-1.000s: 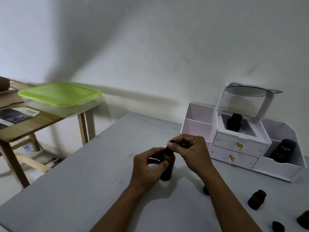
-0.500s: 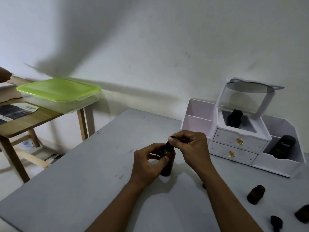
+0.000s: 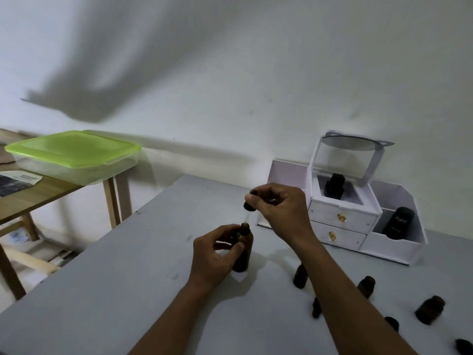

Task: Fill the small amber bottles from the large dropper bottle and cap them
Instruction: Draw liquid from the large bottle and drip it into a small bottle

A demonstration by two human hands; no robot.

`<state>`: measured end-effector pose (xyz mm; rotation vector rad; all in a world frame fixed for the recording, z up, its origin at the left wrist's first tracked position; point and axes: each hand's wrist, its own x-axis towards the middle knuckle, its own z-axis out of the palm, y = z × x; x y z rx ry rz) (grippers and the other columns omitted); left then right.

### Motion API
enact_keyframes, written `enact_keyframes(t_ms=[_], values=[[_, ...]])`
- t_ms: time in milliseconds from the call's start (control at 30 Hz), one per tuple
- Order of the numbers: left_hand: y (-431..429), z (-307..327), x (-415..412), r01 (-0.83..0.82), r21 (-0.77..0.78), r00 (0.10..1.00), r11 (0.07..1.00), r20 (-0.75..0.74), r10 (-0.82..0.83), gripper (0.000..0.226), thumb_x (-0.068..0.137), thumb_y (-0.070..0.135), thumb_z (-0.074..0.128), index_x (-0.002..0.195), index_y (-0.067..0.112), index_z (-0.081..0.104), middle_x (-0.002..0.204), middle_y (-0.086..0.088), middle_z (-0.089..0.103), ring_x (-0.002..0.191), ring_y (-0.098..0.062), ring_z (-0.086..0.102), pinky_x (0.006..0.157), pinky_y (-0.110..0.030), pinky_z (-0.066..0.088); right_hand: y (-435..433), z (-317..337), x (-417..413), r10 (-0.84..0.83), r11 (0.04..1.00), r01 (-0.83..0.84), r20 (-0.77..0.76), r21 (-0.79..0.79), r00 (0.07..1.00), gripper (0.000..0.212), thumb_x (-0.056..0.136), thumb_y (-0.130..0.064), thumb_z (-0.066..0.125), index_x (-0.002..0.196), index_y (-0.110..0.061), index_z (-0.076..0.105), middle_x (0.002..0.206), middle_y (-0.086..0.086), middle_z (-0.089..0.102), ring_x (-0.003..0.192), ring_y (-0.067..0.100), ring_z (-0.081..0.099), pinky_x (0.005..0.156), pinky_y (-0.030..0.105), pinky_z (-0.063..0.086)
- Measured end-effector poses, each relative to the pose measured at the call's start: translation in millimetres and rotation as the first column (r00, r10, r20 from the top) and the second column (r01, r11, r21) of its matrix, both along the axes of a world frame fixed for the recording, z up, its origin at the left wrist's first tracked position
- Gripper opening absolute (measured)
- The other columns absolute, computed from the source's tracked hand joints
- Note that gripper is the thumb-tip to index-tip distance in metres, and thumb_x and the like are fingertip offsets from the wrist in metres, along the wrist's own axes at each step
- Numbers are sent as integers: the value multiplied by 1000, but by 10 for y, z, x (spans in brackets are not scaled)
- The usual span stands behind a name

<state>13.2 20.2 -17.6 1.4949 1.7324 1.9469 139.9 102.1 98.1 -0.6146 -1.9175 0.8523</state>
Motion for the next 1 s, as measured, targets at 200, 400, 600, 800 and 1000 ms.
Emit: enact_keyframes(t_ms=[200, 400, 600, 800, 1000], values=[[-158, 42, 42, -173, -102, 974, 980, 133, 186, 27, 82, 13, 73, 105, 27, 69, 92, 18, 67, 81, 3, 66, 72, -14, 54, 35, 505, 268, -15, 1000, 12, -185, -21, 983, 2, 83, -11, 78, 84, -13, 78, 74, 0, 78, 74, 14, 77, 77, 26, 60], [-525, 10, 467, -177, -235, 900, 956, 354, 254, 21, 87, 14, 66, 78, 32, 71, 71, 12, 71, 72, -7, 68, 77, -33, 56, 142, 479, 858, -66, 993, 24, -362, -118, 930, 7, 84, -2, 74, 86, -9, 76, 72, 2, 78, 71, 17, 77, 69, 23, 59], [-320, -3, 1076, 142, -353, 958, 925, 285, -39, 20, 83, 20, 72, 98, 34, 70, 96, 19, 69, 87, 9, 63, 74, -5, 48, 271, 52, 1261, -159, 977, 104, -310, -187, 937, 9, 83, -5, 75, 86, -13, 77, 74, 0, 78, 73, 17, 77, 73, 26, 60], [173, -22, 1235, 177, -413, 978, 893, 178, -111, 56, 78, 27, 78, 130, 27, 56, 123, 12, 60, 103, 1, 57, 80, -1, 40, 363, -135, 1367, -153, 979, 99, -317, -179, 936, 12, 84, 1, 73, 84, -10, 77, 72, 5, 78, 72, 26, 76, 71, 29, 60], [328, -34, 1184, 155, -401, 985, 903, 131, -111, 57, 75, 25, 80, 128, 24, 58, 122, 5, 64, 100, -1, 60, 77, -1, 43, 412, -227, 1350, -148, 983, 107, -287, -151, 947, 13, 83, 1, 74, 83, -12, 78, 74, 5, 78, 74, 28, 76, 74, 36, 62]])
